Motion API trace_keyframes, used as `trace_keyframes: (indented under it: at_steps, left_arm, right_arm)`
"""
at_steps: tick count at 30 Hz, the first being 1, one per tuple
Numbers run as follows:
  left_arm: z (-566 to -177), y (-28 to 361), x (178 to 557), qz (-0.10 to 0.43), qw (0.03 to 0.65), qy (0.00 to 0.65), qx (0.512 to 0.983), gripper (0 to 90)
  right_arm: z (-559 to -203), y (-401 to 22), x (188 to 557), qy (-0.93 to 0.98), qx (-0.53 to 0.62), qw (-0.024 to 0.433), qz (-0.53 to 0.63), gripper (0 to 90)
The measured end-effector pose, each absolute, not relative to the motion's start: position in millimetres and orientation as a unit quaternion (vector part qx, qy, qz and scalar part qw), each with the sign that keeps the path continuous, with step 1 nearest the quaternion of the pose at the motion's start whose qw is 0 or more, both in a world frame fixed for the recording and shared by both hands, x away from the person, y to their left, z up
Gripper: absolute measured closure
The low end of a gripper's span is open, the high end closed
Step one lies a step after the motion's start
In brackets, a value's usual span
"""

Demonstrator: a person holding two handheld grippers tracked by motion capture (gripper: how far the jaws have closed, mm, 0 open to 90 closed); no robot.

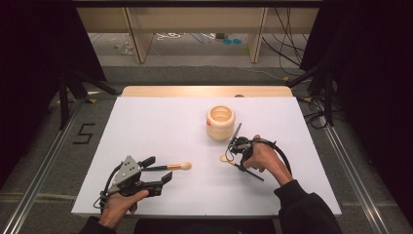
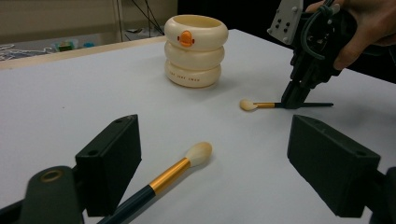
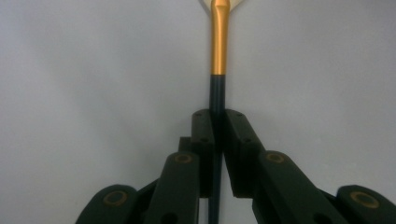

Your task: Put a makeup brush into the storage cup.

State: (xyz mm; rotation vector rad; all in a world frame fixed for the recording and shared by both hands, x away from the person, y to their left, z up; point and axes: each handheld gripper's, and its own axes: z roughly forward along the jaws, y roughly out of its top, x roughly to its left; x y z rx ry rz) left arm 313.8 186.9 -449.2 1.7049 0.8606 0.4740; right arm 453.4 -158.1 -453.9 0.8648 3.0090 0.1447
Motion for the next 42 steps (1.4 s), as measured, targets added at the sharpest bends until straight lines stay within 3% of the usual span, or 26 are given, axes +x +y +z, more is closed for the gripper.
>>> trace_keyframes:
  at_steps: [22,42]
  left_arm:
    - [-450,186,314,0.198,0.552,0.367,0.722,17.4]
    - [-449,189,315,0.201,0.554,0.364,0.721,17.4]
  right_arm:
    - [-441,-158,451,0.963,0.255,0.004,0.085,83.0]
    - [-401,-171,453,0.929,0.245,0.020,0.276,83.1]
